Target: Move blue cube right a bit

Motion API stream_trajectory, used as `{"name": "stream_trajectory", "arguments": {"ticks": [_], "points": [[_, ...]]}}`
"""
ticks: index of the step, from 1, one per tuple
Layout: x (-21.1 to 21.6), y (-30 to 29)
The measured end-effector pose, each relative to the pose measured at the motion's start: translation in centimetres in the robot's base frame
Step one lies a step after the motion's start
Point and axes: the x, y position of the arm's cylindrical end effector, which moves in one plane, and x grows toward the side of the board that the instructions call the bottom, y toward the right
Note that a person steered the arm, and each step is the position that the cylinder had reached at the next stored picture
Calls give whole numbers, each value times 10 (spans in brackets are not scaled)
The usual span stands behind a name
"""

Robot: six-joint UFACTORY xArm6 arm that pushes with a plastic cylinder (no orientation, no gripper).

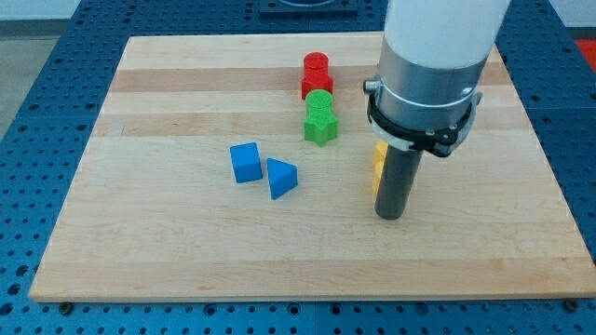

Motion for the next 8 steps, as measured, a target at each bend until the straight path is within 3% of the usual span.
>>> {"name": "stream_trajectory", "arguments": {"ticks": [4,5,8], "points": [[0,-1],[20,-19],[19,-128]]}}
